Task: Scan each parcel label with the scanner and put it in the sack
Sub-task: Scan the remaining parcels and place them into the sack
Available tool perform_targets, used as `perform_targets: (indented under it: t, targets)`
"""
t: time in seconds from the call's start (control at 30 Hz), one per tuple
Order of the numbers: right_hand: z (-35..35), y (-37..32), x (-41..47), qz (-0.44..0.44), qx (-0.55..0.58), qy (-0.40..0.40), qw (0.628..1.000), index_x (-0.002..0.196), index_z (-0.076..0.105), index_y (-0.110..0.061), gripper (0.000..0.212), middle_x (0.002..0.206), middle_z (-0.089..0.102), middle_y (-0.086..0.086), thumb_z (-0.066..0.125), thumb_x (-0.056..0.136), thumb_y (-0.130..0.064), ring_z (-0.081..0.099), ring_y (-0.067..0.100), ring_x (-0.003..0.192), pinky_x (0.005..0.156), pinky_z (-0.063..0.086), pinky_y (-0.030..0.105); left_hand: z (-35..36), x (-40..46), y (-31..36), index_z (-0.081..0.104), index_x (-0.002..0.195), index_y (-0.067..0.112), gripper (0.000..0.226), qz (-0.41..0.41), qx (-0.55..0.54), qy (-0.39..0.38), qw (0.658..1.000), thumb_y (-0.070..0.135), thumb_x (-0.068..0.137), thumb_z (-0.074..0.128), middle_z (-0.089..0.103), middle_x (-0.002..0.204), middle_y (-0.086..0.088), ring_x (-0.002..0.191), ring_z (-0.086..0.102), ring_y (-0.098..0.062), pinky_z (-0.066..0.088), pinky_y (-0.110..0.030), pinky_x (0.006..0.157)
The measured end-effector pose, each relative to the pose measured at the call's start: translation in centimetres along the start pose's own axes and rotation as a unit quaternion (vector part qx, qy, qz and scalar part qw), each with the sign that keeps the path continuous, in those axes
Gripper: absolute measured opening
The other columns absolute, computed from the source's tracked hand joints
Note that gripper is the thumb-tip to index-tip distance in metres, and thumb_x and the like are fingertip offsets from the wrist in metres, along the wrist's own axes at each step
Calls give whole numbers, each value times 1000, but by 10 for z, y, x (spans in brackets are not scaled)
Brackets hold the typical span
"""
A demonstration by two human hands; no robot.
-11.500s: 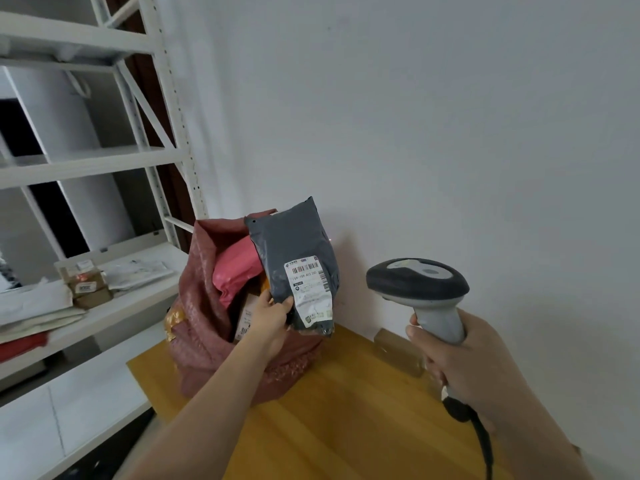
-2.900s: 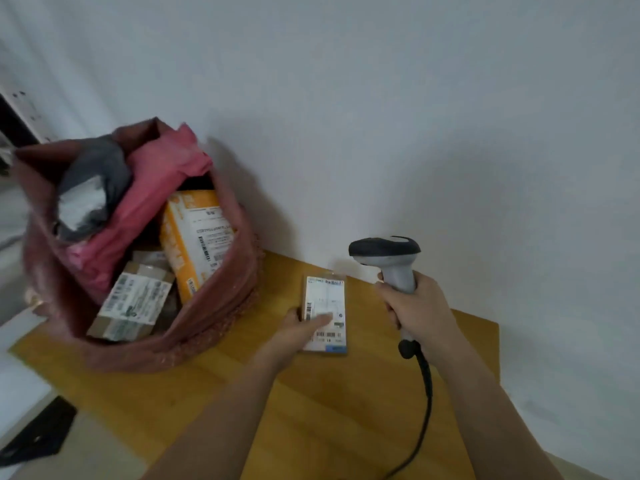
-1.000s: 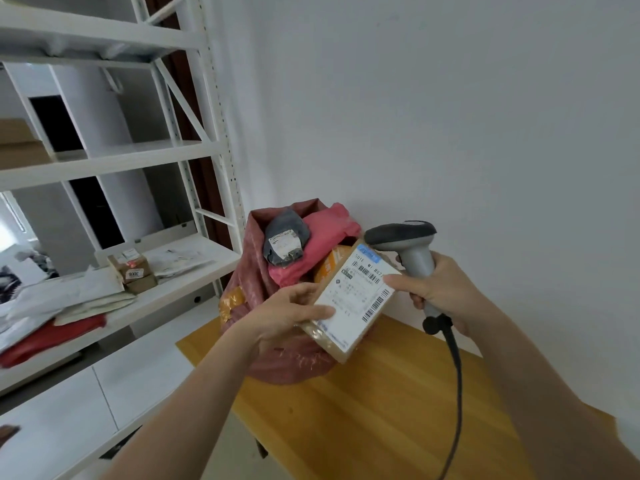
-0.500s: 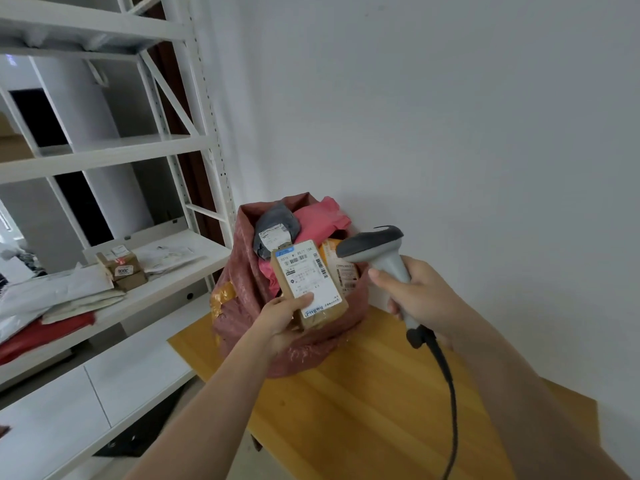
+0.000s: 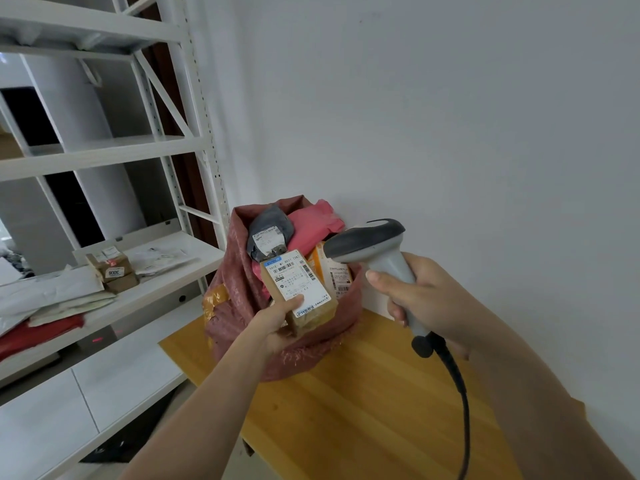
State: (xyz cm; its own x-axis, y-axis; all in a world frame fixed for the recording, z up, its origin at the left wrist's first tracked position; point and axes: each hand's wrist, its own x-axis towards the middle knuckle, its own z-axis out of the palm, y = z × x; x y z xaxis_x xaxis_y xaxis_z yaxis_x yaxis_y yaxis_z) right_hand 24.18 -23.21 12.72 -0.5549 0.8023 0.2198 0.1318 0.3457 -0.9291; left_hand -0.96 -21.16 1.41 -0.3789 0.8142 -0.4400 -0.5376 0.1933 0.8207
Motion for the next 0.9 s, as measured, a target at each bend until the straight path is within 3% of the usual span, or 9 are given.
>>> perform_targets:
  t: [0.27,0.4,0.47,0.53,0.6,0.63,0.77,0.9]
  targets:
    - [-10,1,-5,2,37,-25,999,90,59,-15,20,52,51,0,61,93,-35,48,11,48,48,44,18,-2,5,-3,61,117,7,34,-2,-7,8,1000,4,85,71,75,76,-7,66,72,-24,60,-38,56]
    - [-16,3,-8,5,44,-36,998,85,59,-17,19,52,51,1,62,92,-35,47,12,48,47,43,19,1,6,-6,62,115,8,33,-5,0,16,1000,5,84,71,73,84,-8,74,70,-23,56,-34,53]
    - [-19,4,-11,5,44,-37,998,85,59,-18,18,52,50,1,62,92,-34,47,12,48,49,43,18,4,6,-8,63,110,7,27,-13,-3,12,1000,4,84,71,75,78,-8,73,71,-24,57,-34,54]
    - [-22,5,-13,5,44,-29,999,87,60,-19,15,52,50,0,61,93,-32,47,11,48,49,43,17,7,9,-13,64,105,10,21,-15,-1,6,1000,4,85,70,75,75,-7,75,72,-24,59,-39,65]
    - [-28,8,-15,9,44,-20,999,87,59,-18,14,51,50,-2,60,94,-30,46,10,47,49,43,17,11,11,-18,64,105,13,22,-15,-1,1,1000,3,86,69,75,84,-9,87,70,-26,56,-44,83]
    - [-30,9,-16,14,42,-16,999,86,58,-17,15,51,49,-2,60,94,-30,46,10,47,48,42,18,14,11,-20,64,106,12,23,-16,-4,1,1000,3,86,69,74,90,-10,91,69,-27,55,-45,85]
    - [-43,20,-19,53,39,14,998,90,56,-10,22,50,49,-3,61,93,-31,46,10,47,47,42,19,29,14,-29,61,107,11,23,-12,-15,6,1000,1,87,66,71,101,-9,89,67,-26,54,-41,66]
    - [-56,35,-23,97,86,41,991,105,58,-2,35,58,50,2,60,93,-35,46,11,50,50,42,22,53,20,-42,51,117,9,32,8,-65,-13,998,-8,90,56,66,105,-11,91,64,-26,54,-45,70]
